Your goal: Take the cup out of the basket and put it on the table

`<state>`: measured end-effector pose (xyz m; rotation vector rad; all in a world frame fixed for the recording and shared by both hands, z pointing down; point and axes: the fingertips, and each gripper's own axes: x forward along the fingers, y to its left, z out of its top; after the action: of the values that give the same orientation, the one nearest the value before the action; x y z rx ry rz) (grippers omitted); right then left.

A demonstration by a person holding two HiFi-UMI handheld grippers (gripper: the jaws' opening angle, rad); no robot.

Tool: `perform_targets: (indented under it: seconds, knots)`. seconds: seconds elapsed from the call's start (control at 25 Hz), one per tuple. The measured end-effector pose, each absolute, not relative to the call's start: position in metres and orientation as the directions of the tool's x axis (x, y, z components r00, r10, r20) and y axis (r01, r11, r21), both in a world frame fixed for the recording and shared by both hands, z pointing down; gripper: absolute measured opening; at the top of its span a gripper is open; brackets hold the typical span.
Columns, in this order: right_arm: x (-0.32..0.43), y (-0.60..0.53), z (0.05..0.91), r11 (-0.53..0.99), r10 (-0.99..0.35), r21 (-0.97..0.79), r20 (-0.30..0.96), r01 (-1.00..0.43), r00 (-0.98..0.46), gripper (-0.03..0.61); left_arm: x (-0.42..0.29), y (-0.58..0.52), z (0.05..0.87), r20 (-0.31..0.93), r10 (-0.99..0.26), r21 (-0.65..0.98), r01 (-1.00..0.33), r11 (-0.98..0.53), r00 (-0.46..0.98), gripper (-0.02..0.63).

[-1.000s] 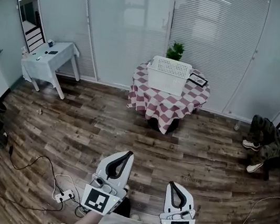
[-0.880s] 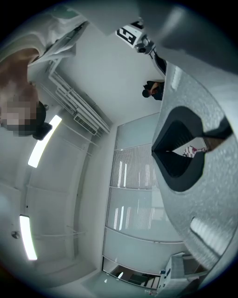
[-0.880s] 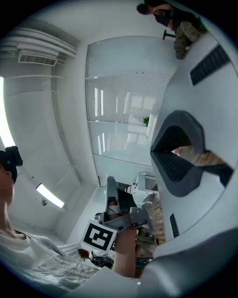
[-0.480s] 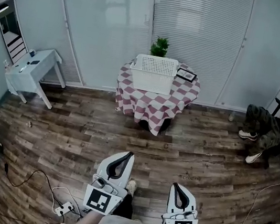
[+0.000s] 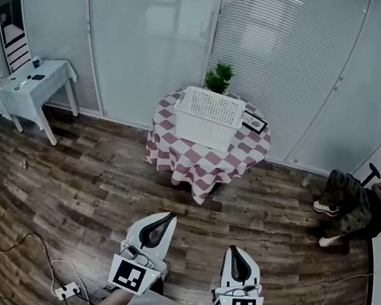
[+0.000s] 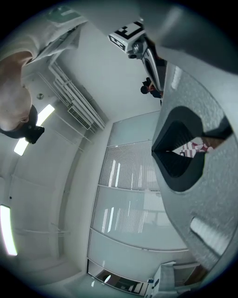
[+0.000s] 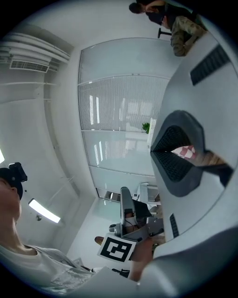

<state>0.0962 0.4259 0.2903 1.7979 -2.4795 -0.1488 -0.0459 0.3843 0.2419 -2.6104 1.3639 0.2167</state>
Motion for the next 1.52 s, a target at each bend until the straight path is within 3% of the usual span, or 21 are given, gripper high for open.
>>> perform_targets:
  seconds: [0.36,0.52,0.88,1.12,1.52]
  knots:
    - [0.06,0.332,0.286,0.385,-0.922,0.118,0.017,-0.915,-0.386,0.009,-0.09,0.29,0.248,-0.191,-0.855,-0.079,-0.875,-0.477,0.483,0.005]
    - [0.056,0.295,0.279,0.368,-0.928,0.114,-0.005,-0.923,-0.371,0.009,-0.105,0.247,0.237,-0.245,-0.853,-0.096,-0.887,-0.452,0.461,0.005]
    - [0.064,0.239,0.294,0.3,-0.954,0.106,0.049,-0.948,-0.296,0.009,-0.113,0.164,0.24,-0.242,-0.846,-0.095,-0.88,-0.466,0.475,0.005]
    - [0.093,0.19,0.291,0.282,-0.959,0.035,0.051,-0.959,-0.28,0.009,-0.093,0.114,0.25,-0.21,-0.856,-0.067,-0.88,-0.469,0.472,0.005]
    - [0.12,0.096,0.28,0.357,-0.934,0.076,0.035,-0.931,-0.355,0.009,-0.054,0.039,0.228,-0.253,-0.863,-0.074,-0.899,-0.433,0.437,0.005]
